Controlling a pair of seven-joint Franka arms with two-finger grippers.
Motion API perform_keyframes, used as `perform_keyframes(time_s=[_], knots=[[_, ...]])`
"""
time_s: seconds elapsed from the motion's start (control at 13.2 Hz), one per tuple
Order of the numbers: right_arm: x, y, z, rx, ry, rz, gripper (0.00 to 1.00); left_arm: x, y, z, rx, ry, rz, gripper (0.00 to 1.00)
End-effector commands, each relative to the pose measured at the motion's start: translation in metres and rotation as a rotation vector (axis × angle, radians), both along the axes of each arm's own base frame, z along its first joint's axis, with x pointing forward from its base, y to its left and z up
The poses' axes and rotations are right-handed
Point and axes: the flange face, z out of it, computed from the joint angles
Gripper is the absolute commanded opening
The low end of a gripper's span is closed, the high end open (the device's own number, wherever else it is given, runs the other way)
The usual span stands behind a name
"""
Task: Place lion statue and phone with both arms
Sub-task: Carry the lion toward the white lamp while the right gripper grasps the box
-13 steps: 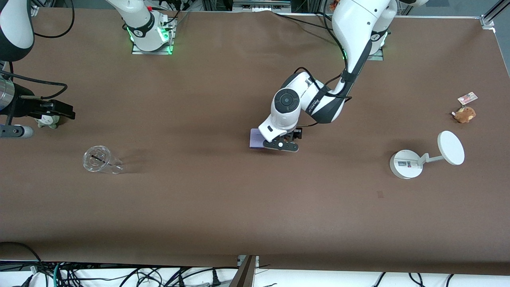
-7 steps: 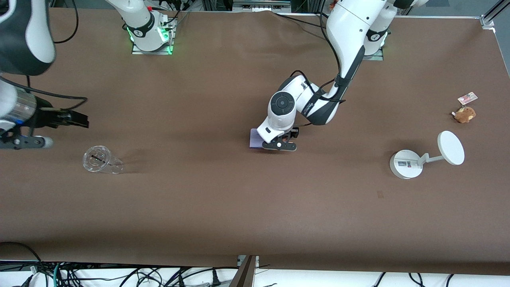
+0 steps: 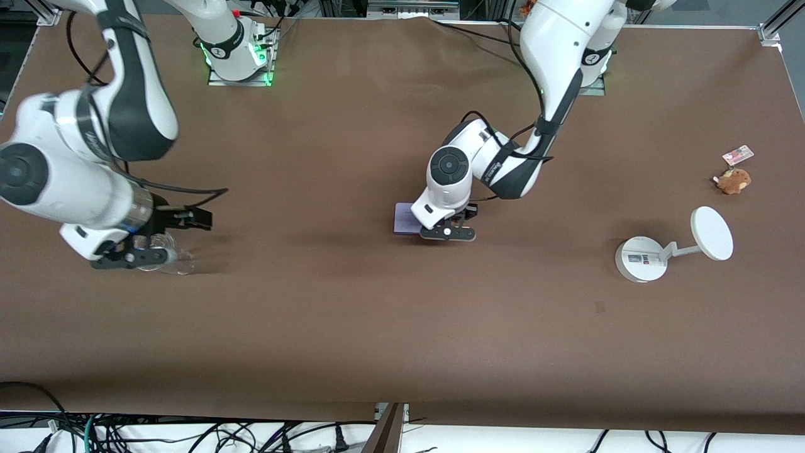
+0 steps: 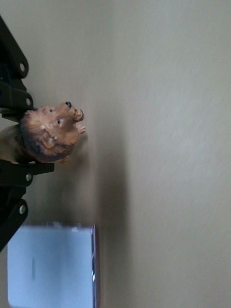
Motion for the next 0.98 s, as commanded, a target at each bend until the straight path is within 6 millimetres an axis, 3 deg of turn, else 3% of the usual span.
perform_keyframes(time_s=[0.0, 0.23, 0.45, 0.6, 0.68, 0.83, 0.91], knots=[[0.008, 0.039, -0.031, 0.004, -0.011, -0.002, 1.00, 0.026, 0.053, 0.051, 0.035, 0.019, -0.067, 0.21], [0.003, 0.100, -0.058, -0.007, -0.041, -0.066, 1.00, 0.064, 0.137, 0.078, 0.027, 0.058, -0.099, 0.21], [-0.011, 0.167, -0.096, -0.017, -0.058, -0.109, 1.00, 0.092, 0.221, 0.081, 0.037, 0.079, -0.090, 0.21], [-0.033, 0.223, -0.117, -0.024, -0.068, -0.137, 1.00, 0.104, 0.264, 0.075, 0.079, 0.077, -0.151, 0.22], [-0.044, 0.246, -0.128, -0.031, -0.073, -0.174, 1.00, 0.108, 0.275, 0.067, 0.121, 0.071, -0.175, 0.22], [-0.065, 0.290, -0.145, -0.015, -0.105, -0.211, 1.00, 0.117, 0.321, 0.050, 0.152, 0.047, -0.167, 0.22], [-0.076, 0.312, -0.150, -0.006, -0.119, -0.226, 1.00, 0.115, 0.326, 0.040, 0.141, 0.039, -0.197, 0.22]])
